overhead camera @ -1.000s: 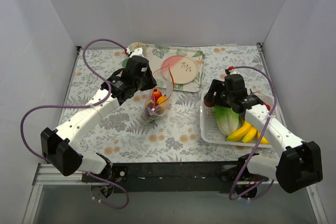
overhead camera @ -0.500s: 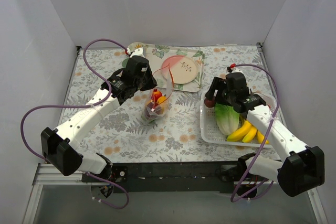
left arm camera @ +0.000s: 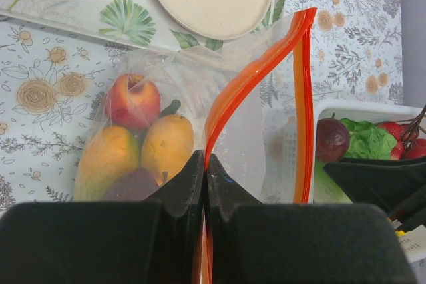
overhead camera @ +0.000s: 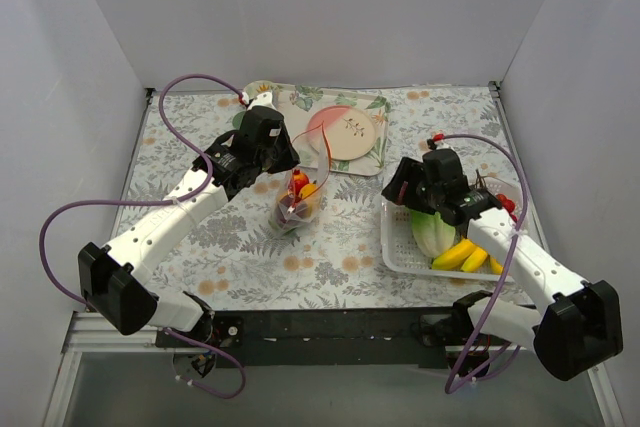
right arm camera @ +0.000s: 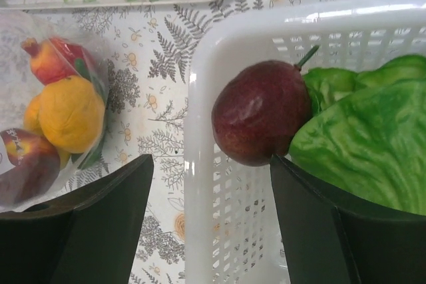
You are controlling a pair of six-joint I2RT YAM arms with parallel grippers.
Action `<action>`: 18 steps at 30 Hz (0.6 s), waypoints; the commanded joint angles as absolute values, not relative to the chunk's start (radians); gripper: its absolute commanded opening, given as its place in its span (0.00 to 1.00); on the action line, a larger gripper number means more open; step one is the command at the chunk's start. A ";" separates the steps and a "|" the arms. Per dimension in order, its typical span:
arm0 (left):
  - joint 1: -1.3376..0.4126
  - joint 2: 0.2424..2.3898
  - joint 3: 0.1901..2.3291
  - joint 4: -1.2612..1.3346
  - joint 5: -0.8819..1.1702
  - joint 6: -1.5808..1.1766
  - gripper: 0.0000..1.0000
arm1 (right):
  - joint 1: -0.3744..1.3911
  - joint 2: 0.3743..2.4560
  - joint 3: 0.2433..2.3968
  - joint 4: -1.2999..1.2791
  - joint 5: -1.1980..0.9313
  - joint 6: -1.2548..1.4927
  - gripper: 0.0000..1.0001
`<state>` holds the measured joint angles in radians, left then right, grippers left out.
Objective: Place the food in the zip-top bag and seal the zipper
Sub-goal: Pick up the fake fruit from the bin.
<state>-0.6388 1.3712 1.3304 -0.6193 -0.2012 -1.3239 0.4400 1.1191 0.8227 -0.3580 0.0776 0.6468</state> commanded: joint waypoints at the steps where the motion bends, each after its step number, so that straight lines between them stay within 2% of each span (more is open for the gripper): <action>1: -0.638 1.370 1.339 -0.611 -0.207 -1.319 0.00 | 0.443 1.054 0.750 -0.301 0.028 0.765 0.80; 3: -0.638 1.367 1.338 -0.612 -0.212 -1.319 0.00 | 0.443 1.045 0.735 -0.317 0.058 0.808 0.82; 7: -0.638 1.362 1.325 -0.606 -0.199 -1.327 0.00 | 0.440 1.002 0.671 -0.290 0.117 0.896 0.94; 18: -0.638 1.361 1.327 -0.604 -0.198 -1.325 0.00 | 0.434 1.032 0.615 -0.126 0.176 1.069 0.98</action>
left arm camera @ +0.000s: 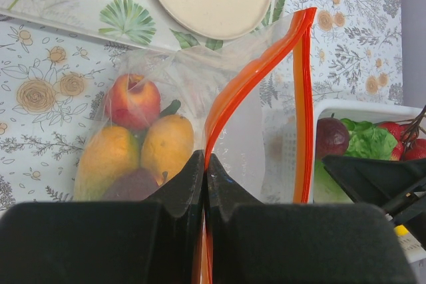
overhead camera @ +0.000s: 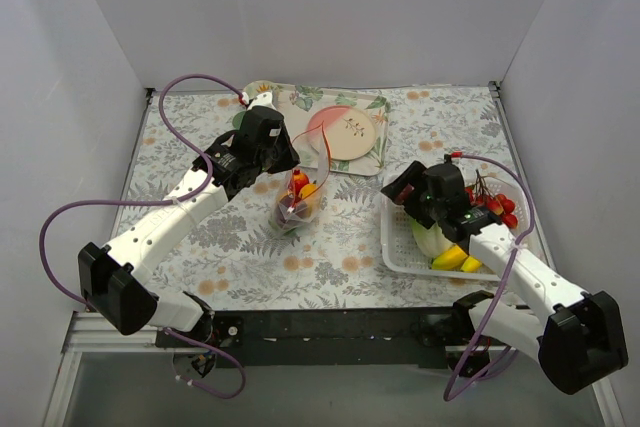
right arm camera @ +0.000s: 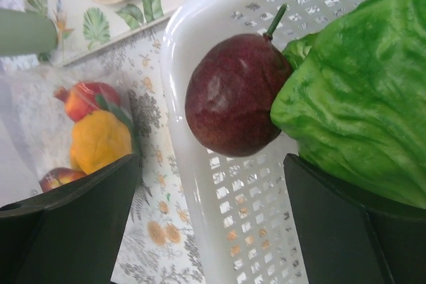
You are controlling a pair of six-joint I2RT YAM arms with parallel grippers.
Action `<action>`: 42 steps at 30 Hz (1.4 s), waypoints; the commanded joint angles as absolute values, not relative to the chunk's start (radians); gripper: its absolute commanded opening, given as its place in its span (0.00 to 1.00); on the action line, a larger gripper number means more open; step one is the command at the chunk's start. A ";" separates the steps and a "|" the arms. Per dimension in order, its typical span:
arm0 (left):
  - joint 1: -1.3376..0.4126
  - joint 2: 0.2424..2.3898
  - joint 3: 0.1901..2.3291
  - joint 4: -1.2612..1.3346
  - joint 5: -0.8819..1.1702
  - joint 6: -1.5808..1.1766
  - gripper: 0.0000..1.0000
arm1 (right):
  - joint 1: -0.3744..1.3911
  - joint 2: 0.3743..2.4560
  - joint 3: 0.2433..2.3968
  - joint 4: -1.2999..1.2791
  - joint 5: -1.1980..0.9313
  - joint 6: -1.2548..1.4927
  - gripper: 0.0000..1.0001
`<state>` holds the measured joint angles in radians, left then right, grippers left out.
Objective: Place the food in the zip-top bag and seal the zipper
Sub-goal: Pick up the fake fruit from the bin.
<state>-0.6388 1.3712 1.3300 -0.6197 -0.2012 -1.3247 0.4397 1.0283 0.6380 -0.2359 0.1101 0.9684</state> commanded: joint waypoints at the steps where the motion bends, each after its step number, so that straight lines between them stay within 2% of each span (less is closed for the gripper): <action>1: -0.638 1.359 1.327 -0.606 -0.195 -1.325 0.00 | 0.433 1.031 0.608 -0.114 0.189 1.084 0.97; 15: -0.638 1.355 1.332 -0.612 -0.204 -1.322 0.00 | 0.419 1.127 0.571 -0.063 0.310 1.236 0.83; 18: -0.638 1.355 1.333 -0.612 -0.204 -1.322 0.00 | 0.417 1.126 0.575 -0.071 0.328 1.221 0.74; 19: -0.640 1.355 1.333 -0.614 -0.204 -1.322 0.00 | 0.417 1.117 0.575 -0.071 0.331 1.212 0.63; 22: -0.638 1.356 1.331 -0.614 -0.206 -1.322 0.00 | 0.417 1.092 0.574 -0.089 0.339 1.198 0.50; 28: -0.638 1.361 1.331 -0.611 -0.201 -1.327 0.00 | 0.416 1.017 0.581 -0.123 0.293 1.135 0.35; 38: -0.638 1.365 1.318 -0.594 -0.187 -1.336 0.00 | 0.417 0.890 0.612 -0.179 0.183 1.040 0.32; 42: -0.638 1.368 1.316 -0.589 -0.186 -1.336 0.00 | 0.417 0.853 0.627 -0.184 0.131 0.991 0.27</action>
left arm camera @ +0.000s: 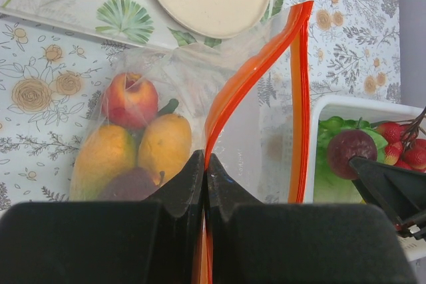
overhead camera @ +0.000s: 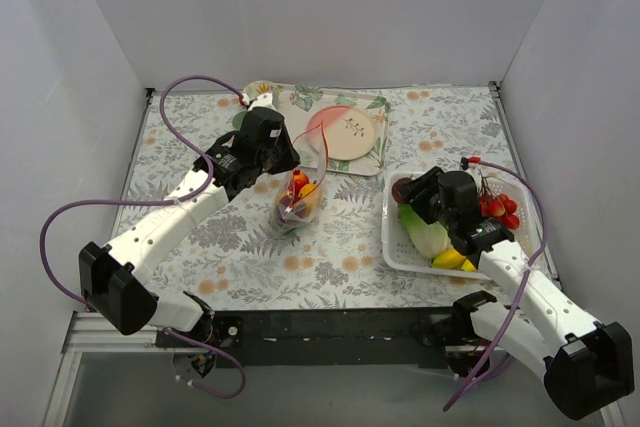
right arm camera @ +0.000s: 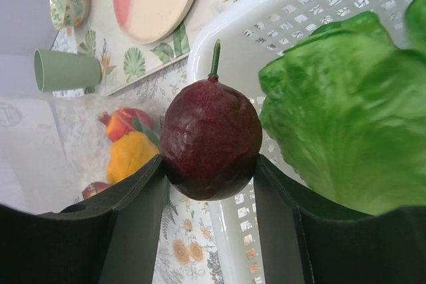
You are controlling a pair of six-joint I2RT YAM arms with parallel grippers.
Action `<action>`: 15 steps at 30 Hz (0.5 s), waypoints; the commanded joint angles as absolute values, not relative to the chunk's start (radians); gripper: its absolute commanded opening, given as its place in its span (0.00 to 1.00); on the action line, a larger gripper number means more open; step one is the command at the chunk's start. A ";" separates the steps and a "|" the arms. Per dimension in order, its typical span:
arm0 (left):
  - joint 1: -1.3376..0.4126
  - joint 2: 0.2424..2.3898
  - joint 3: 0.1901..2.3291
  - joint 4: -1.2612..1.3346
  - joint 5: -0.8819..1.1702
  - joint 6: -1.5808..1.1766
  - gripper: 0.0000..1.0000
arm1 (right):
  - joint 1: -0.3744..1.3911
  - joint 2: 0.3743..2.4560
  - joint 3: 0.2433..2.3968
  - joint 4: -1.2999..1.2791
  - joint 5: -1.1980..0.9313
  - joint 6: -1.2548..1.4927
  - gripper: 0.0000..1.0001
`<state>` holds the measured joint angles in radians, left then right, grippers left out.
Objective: Place the food in the zip-top bag and seal the zipper
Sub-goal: Pick up the fake fruit from the bin.
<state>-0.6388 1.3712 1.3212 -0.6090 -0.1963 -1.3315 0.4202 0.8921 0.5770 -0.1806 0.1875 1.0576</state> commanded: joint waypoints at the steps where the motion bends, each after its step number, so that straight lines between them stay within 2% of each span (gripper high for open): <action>1: -0.638 1.370 1.318 -0.588 -0.184 -1.336 0.00 | 0.417 0.848 0.637 -0.184 0.123 0.961 0.27; 5: -0.638 1.379 1.322 -0.580 -0.175 -1.338 0.00 | 0.425 0.879 0.763 -0.198 0.026 0.885 0.24; 11: -0.638 1.385 1.331 -0.569 -0.164 -1.345 0.00 | 0.503 0.956 0.908 -0.193 0.008 0.831 0.24; 15: -0.640 1.397 1.344 -0.571 -0.156 -1.348 0.00 | 0.618 1.072 1.027 -0.184 0.032 0.798 0.24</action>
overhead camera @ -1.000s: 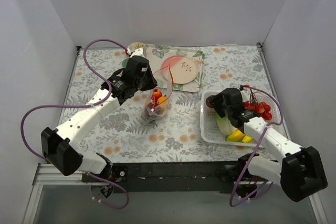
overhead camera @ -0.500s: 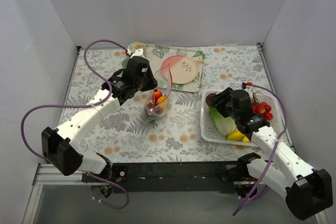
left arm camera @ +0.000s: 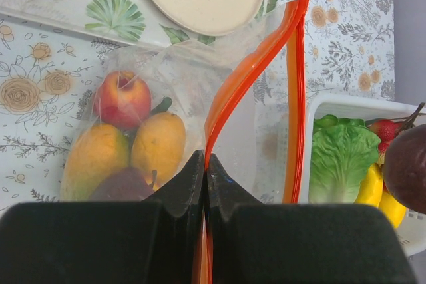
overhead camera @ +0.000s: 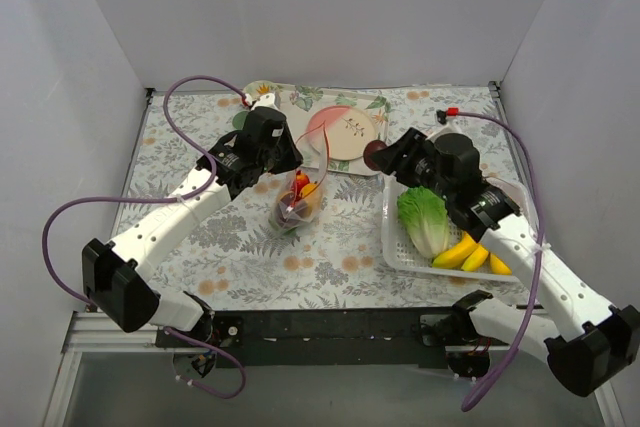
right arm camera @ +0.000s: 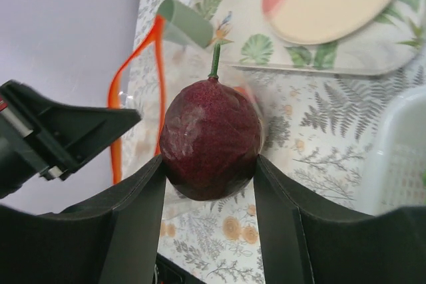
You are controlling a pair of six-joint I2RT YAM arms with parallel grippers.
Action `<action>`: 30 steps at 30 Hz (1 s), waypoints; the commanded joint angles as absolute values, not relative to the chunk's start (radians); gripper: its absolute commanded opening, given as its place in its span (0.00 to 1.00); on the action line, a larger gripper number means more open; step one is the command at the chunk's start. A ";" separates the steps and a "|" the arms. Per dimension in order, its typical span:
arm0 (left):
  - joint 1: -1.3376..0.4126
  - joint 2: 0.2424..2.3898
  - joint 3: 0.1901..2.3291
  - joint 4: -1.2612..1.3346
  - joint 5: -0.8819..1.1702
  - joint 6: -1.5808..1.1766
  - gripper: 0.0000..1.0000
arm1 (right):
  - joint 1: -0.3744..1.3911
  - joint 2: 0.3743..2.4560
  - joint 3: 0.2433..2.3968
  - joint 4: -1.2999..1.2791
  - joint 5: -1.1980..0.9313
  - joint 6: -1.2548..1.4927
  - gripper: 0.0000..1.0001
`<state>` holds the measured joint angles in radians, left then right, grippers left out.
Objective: Place the food in the zip-top bag and seal the zipper
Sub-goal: Place the fake fruit in the zipper food storage bag.
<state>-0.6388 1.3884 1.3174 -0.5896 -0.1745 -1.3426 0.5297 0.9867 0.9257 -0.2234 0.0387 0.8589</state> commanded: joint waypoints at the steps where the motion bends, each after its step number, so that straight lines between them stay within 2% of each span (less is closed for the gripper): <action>1: -0.640 1.402 1.345 -0.569 -0.156 -1.347 0.00 | 0.638 1.098 1.081 -0.189 0.037 0.792 0.23; 11: -0.640 1.394 1.377 -0.595 -0.179 -1.347 0.00 | 0.798 1.325 1.343 -0.244 0.109 0.735 0.23; 16: -0.640 1.376 1.390 -0.610 -0.199 -1.347 0.00 | 0.810 1.408 1.358 -0.267 0.098 0.736 0.25; 19: -0.640 1.367 1.396 -0.626 -0.215 -1.347 0.00 | 0.810 1.431 1.356 -0.288 0.110 0.736 0.29; 20: -0.640 1.365 1.397 -0.629 -0.219 -1.345 0.00 | 0.810 1.437 1.353 -0.293 0.118 0.732 0.34; 21: -0.640 1.364 1.394 -0.630 -0.222 -1.345 0.00 | 0.810 1.437 1.344 -0.293 0.130 0.726 0.49; 24: -0.640 1.353 1.387 -0.632 -0.230 -1.350 0.00 | 0.810 1.442 1.348 -0.296 0.123 0.707 0.73; 27: -0.640 1.339 1.391 -0.650 -0.268 -1.350 0.00 | 0.813 1.460 1.371 -0.295 0.085 0.693 0.80; 30: -0.640 1.315 1.420 -0.696 -0.343 -1.336 0.00 | 0.822 1.509 1.440 -0.333 0.060 0.669 0.83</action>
<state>-0.6388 1.3930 1.3571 -0.6430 -0.2352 -1.3464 0.8101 1.4647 1.3411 -0.3202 0.0933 0.7185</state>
